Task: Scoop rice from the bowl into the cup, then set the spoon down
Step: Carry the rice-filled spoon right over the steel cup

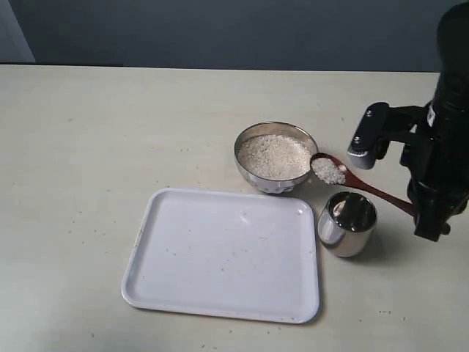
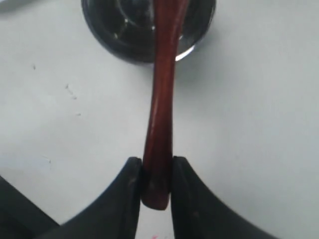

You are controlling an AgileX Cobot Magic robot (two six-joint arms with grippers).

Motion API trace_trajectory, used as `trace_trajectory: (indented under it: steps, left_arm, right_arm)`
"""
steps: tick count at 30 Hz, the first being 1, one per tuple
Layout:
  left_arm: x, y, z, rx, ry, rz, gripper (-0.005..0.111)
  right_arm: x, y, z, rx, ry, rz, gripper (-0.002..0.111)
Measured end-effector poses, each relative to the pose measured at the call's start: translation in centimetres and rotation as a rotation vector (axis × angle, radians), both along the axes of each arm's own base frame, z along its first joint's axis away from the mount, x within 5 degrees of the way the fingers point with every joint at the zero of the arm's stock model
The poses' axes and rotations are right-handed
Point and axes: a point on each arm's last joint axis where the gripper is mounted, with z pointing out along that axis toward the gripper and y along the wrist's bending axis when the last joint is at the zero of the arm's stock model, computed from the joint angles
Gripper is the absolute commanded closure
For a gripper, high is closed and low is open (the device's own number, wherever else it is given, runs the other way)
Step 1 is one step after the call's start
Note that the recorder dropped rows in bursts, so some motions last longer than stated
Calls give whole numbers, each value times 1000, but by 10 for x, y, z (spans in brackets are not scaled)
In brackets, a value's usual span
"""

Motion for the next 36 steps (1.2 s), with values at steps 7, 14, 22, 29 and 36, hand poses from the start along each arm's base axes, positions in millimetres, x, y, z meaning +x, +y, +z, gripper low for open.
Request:
trace_trajectory:
  steps: [7, 14, 22, 29, 36]
  left_arm:
    - [0, 0, 0, 0, 0, 0, 106]
    - [0, 0, 0, 0, 0, 0, 106]
    - [0, 0, 0, 0, 0, 0, 106]
    - [0, 0, 0, 0, 0, 0, 106]
    - [0, 0, 0, 0, 0, 0, 106]
  right_arm:
    - [-31, -27, 0, -6, 10, -55, 108]
    - [-36, -34, -8, -65, 27, -32, 108]
    - [-28, -33, -9, -47, -63, -11, 108]
    - [-17, -34, -19, -99, -95, 7, 108]
    - [-12, -32, -22, -96, -126, 4, 108]
